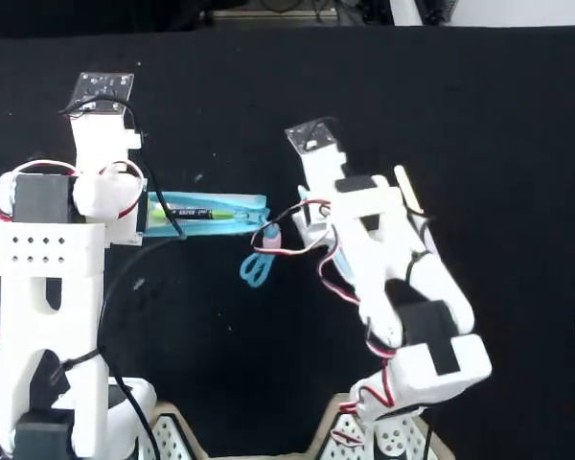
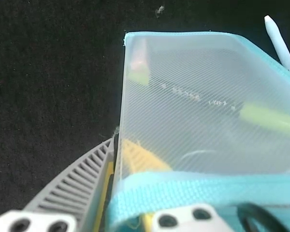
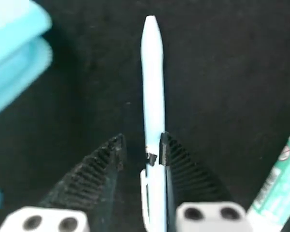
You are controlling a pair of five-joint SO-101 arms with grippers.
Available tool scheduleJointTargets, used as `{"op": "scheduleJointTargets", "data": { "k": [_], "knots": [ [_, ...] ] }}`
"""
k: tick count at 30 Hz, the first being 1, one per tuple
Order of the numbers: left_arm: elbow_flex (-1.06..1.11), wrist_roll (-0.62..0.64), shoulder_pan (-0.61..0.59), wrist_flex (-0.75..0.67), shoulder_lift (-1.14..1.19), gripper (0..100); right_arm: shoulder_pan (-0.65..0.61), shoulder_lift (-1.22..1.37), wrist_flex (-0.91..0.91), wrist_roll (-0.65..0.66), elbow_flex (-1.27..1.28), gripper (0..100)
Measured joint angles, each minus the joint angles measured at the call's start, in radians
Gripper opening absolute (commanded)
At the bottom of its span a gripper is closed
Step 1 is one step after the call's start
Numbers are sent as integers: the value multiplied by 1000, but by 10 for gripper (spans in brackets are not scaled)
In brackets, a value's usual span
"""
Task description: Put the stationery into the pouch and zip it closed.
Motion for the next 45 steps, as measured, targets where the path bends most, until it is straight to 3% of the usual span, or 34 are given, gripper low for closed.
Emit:
{"op": "scheduleJointTargets", "data": {
  "k": [3, 14, 17, 20, 33, 43, 45],
  "knots": [
    [0, 0, 0, 0, 0, 30, 31, 31, -12, 74, 0, 8],
    [0, 0, 0, 0, 0, 30, 219, -6, 157, 229, -2, 14],
    [0, 0, 0, 0, 0, 30, 262, -44, 206, 275, -2, 93],
    [0, 0, 0, 0, 0, 30, 261, -52, 222, 290, -2, 181],
    [0, 0, 0, 0, 0, 30, 144, -37, 215, 236, -187, 142],
    [0, 0, 0, 0, 0, 30, 158, 282, 175, 232, -351, 137],
    [0, 0, 0, 0, 0, 30, 158, 307, 184, 232, -374, 77]
  ]
}}
